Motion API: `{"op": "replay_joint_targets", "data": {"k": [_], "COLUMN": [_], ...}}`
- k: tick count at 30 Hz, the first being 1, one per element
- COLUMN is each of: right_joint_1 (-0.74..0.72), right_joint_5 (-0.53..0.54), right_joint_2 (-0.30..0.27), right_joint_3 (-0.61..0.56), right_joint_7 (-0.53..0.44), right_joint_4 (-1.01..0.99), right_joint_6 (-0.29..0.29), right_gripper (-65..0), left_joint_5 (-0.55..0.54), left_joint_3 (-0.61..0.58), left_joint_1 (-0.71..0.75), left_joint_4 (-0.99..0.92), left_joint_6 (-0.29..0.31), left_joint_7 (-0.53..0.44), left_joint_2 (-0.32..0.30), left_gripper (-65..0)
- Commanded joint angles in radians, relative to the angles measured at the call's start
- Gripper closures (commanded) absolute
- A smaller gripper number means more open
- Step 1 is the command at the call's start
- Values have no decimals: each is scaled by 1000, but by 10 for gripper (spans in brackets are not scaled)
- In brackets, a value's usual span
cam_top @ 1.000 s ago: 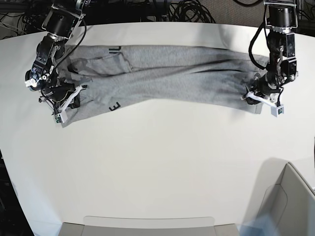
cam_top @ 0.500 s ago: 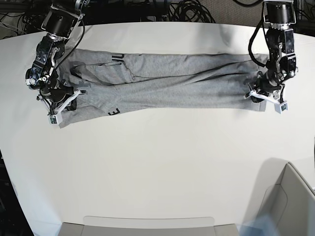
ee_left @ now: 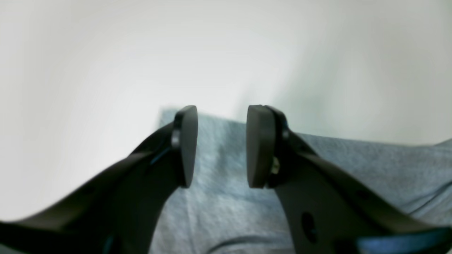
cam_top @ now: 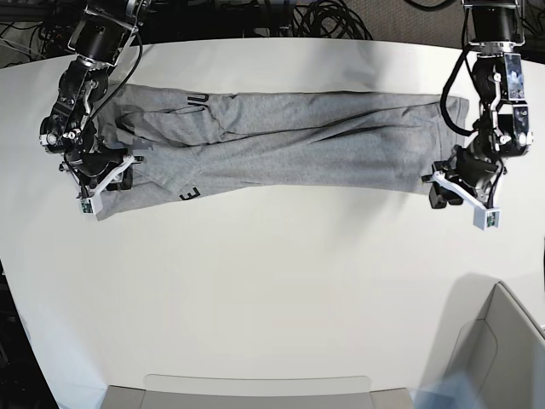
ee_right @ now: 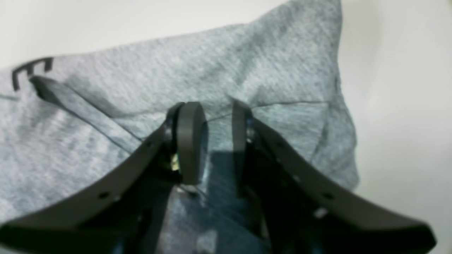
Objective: Fold the T-shirt properly
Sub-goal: 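Grasp the folded shirt's edge with both grippers and pull it flat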
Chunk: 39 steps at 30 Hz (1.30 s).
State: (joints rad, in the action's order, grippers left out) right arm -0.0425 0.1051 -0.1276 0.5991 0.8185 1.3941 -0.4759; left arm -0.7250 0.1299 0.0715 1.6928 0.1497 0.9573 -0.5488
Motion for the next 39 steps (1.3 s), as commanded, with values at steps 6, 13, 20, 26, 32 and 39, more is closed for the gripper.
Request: {"op": "replay_joint_targets", "data": {"k": [6,13,20,26,32,39], "right_joint_1": [5,8,10,28,29,29], "right_joint_5": [6,6,6,6,6,6], "right_joint_2": [-20,-22,-20,-24,-24,-22], "right_joint_3": [2,0,0,0,0,-1], "right_joint_7": [-12,-12,-11,-11,-11,-11], "right_joint_4": [64,60,60,60,58,60], "right_joint_6": [6,4,4,4,4,4], "right_gripper": [-175,-176,-175,-175,-175,-175], "left_joint_5": [3,2,0,-2,-81,-170], "left_joint_3": [256,296,290,247,205,202], "left_joint_1": [95,116,89,69,63,63], "left_joint_4": [7,-204,-294,-363,-374,-376], "left_joint_6": [258,331,405,411,413,413], "left_joint_7": [10,-1,7,1,-1,10], "left_joint_2": [-3,-9,-4,-3,-1,-1], "left_gripper": [-237,-270,-270,-270,-270,-270]}}
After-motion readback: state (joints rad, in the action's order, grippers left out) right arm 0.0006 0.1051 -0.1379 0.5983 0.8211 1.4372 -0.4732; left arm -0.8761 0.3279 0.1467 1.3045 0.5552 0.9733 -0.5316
